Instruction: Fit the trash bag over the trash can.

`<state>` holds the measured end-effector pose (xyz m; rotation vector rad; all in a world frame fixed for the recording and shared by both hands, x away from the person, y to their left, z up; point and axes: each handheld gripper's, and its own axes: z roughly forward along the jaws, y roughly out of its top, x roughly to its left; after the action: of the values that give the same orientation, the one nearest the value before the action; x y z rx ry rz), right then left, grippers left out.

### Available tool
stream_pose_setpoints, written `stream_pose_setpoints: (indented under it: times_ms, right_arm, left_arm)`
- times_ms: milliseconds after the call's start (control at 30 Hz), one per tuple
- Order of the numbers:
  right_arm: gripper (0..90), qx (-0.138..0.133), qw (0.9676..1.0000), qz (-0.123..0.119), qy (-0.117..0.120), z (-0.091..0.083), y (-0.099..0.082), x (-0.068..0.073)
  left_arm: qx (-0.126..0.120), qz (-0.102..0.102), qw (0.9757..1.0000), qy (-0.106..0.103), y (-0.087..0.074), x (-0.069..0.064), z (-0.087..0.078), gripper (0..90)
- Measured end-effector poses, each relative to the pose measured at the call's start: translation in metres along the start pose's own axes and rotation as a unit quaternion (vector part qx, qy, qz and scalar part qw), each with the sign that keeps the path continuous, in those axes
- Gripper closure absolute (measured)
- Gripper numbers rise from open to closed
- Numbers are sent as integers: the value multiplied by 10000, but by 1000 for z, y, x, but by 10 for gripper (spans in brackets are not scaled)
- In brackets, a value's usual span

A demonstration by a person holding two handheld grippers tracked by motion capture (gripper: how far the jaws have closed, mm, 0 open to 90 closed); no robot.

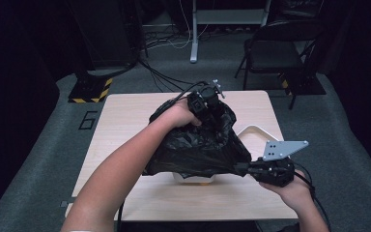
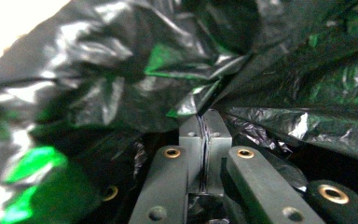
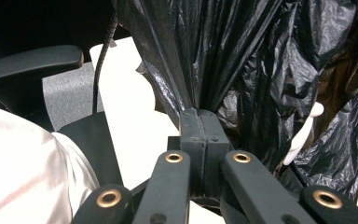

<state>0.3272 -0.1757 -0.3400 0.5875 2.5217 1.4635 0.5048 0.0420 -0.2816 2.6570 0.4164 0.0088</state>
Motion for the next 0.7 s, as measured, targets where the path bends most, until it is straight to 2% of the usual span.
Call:
stream_pose_setpoints:
  times_ms: [33, 67, 100, 233, 333, 467, 500, 567, 600, 700]
  right_arm:
    - [900, 0, 10000, 0, 0, 0, 0, 0]
    - [900, -33, 10000, -12, 16, 1, -1, -1]
    - [900, -24, 10000, -6, 7, 1, -1, -1]
    - [900, -20, 10000, 9, -39, 3, 0, -1]
    - [900, 15, 10000, 16, -69, 3, 0, 0]
    - [878, 13, 10000, 22, -11, 1, 1, 0]
    - [832, 16, 10000, 11, 24, 0, 1, 1]
    - [747, -34, 10000, 0, 56, -3, 3, 2]
    - [741, -63, 10000, 1, 50, -5, 4, 2]
    - [688, -229, 9997, -35, 35, -11, 8, 3]
  left_arm:
    - [0, 0, 10000, 0, 0, 0, 0, 855]
    - [156, 83, 9998, 8, 0, -2, 5, 837]
    - [181, 120, 9998, -17, 0, -3, 5, 822]
    - [162, 158, 9997, -94, -1, -3, 5, 783]
    - [232, 339, 9989, -243, -1, -4, 9, 707]
    - [289, 422, 9984, -243, 1, -10, 7, 625]
    - [245, 514, 9982, -202, 2, -12, 4, 596]
    - [109, 508, 9986, -79, 4, -15, -6, 545]
    - [-8, 540, 9985, 22, 4, -18, -15, 508]
    - [-244, 543, 9982, 87, 1, -22, -33, 483]
